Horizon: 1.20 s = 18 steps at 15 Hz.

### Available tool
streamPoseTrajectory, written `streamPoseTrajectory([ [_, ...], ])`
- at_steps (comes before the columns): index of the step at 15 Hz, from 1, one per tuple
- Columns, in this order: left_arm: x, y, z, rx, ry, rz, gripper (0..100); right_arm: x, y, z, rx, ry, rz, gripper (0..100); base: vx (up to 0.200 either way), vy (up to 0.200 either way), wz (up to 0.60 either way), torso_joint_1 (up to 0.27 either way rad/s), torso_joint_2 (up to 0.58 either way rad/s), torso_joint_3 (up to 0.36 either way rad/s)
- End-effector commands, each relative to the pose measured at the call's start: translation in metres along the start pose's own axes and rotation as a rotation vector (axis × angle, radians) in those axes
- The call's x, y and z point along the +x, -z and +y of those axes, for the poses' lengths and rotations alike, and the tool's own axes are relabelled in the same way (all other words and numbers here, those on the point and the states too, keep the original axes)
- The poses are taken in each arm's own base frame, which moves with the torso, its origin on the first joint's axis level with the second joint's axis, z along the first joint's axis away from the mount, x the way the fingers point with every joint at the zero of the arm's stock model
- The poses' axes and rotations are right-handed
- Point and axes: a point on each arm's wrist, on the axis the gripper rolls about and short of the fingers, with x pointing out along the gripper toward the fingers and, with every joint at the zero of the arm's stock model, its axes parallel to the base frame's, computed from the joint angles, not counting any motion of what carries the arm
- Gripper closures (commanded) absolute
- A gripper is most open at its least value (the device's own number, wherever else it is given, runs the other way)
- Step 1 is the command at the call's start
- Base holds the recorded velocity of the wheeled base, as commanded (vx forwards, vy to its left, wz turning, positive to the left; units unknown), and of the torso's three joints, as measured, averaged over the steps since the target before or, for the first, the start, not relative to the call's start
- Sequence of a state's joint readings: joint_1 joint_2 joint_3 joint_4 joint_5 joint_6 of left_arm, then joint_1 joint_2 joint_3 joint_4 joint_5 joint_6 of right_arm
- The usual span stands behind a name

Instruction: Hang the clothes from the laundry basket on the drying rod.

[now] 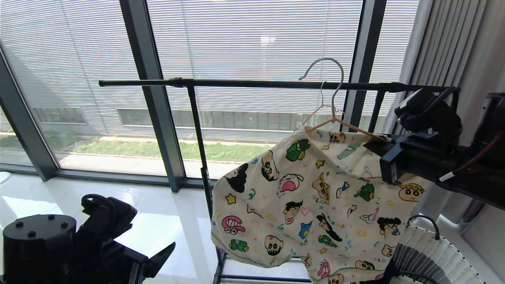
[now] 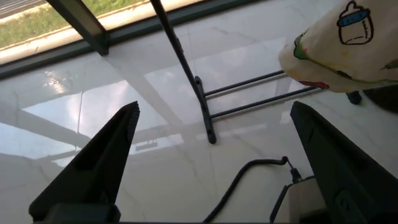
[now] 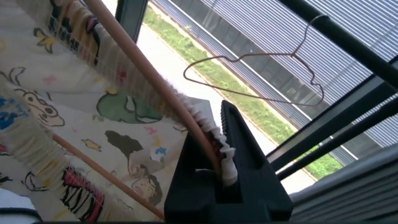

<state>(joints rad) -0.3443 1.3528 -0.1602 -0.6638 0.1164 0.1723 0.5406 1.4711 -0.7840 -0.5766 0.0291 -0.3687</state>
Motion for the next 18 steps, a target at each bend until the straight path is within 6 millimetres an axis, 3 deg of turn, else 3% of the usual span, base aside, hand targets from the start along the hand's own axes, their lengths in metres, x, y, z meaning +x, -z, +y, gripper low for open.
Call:
streamPoseTrajectory([
  [1,-0.008,-0.004,0.002,-0.008,-0.009,-0.046,0,-0.004,0.022,-0.018,0.009,0.136,0.104,100,0.000,0.000,0.00,0.000,0.00,0.000],
  [6,-0.011,-0.006,0.007,-0.020,-0.177,-0.043,0,-0.035,0.078,-0.057,0.042,0.533,0.399,100,0.000,0.000,0.00,0.000,0.00,0.000],
  [10,-0.013,-0.019,0.011,-0.035,-0.244,-0.091,0,-0.062,0.103,-0.077,0.070,0.748,0.574,100,0.000,0.000,0.00,0.000,0.00,0.000],
  [12,-0.016,-0.024,0.013,-0.040,-0.256,-0.121,0,-0.067,0.106,-0.087,0.111,0.782,0.630,100,0.000,0.000,0.00,0.000,0.00,0.000],
  [16,-0.021,-0.027,0.014,-0.040,-0.261,-0.148,0,-0.040,0.094,-0.098,0.365,0.770,0.697,100,0.000,0.000,0.00,0.000,0.00,0.000],
  [17,-0.021,-0.029,0.014,-0.041,-0.262,-0.154,0,-0.014,0.084,-0.103,0.456,0.779,0.626,100,0.000,0.000,0.00,0.000,0.00,0.000],
  [18,-0.021,-0.029,0.014,-0.037,-0.261,-0.153,0,-0.003,0.077,-0.104,0.485,0.773,0.583,100,0.000,0.000,0.00,0.000,0.00,0.000],
])
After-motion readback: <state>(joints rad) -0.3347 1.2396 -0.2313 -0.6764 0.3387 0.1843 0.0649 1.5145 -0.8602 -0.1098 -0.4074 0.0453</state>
